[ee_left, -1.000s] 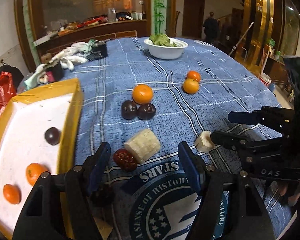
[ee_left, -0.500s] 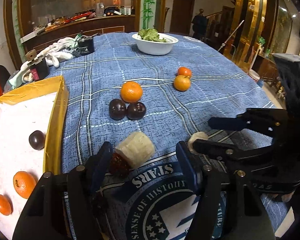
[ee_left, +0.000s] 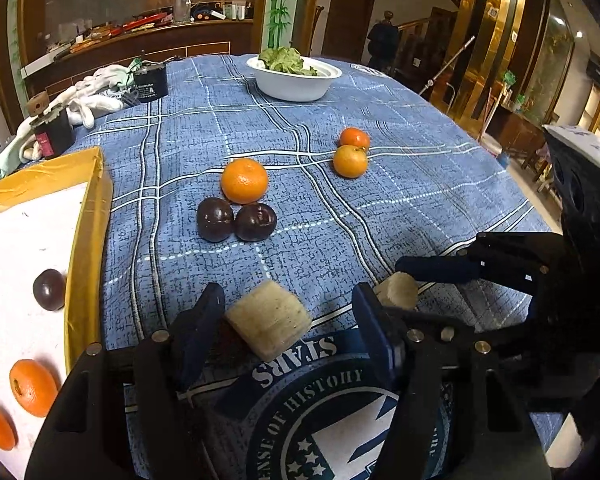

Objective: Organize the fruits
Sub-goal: 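Grasp the cream cylinder with the left tool while the right tool grasps the beige ball, then lift the cylinder and ball off the tablecloth with both tools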

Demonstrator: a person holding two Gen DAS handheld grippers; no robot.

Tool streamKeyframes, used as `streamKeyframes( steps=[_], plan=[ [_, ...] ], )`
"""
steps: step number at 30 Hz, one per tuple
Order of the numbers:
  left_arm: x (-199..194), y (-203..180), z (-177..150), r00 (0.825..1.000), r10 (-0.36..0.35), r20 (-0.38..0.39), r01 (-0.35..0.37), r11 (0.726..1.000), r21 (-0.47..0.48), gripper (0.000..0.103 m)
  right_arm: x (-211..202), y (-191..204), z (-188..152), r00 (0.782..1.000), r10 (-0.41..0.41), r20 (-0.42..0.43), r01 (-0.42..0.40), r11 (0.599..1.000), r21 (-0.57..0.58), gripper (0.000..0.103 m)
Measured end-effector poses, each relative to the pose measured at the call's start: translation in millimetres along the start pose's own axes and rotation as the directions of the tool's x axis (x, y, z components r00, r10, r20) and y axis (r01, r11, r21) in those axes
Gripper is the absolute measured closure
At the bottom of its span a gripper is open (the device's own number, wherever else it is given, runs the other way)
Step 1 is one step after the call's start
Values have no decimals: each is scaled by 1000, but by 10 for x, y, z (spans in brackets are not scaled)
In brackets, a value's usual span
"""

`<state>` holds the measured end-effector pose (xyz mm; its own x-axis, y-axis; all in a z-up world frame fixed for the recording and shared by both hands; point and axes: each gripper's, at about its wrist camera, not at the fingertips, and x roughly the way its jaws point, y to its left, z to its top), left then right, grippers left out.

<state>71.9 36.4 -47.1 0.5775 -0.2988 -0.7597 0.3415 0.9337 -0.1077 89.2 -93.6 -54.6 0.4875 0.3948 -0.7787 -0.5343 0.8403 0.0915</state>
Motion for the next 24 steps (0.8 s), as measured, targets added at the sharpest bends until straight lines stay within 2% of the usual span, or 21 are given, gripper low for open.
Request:
streamKeyframes(
  steps=[5,7,9,11,13,18,24],
  plan=[
    [-7,-38,-19,1000,18,-4,-18,1000,25,38,52,59,-33,1000,-18,-15,17,999,-32,62],
    [-12,-38,-22,1000,25,-4,-25,999,29,42,46,39,-33,1000,-14,-13,14,1000,-18,65],
    [-11,-19,-20,999,41,-7,-41,999,29,53,41,8,-31,1000,-17,-10,17,1000,-2,71],
    [-8,30,-13,998,55,-14,-55,998,22,63,40,-3,-35,1000,-22,-11,22,1000,3,73],
    [-12,43,-12,999,44,-17,-44,999,22,63,38,9,-37,1000,-29,-12,29,1000,-3,73],
    [-9,-32,-27,997,79,-15,-78,995,67,63,30,11,-36,999,-30,-10,30,1000,-3,73],
    [-26,-25,-15,996,87,-7,-87,995,51,64,2,-22,-37,1000,-25,0,25,1000,11,73]
  ],
)
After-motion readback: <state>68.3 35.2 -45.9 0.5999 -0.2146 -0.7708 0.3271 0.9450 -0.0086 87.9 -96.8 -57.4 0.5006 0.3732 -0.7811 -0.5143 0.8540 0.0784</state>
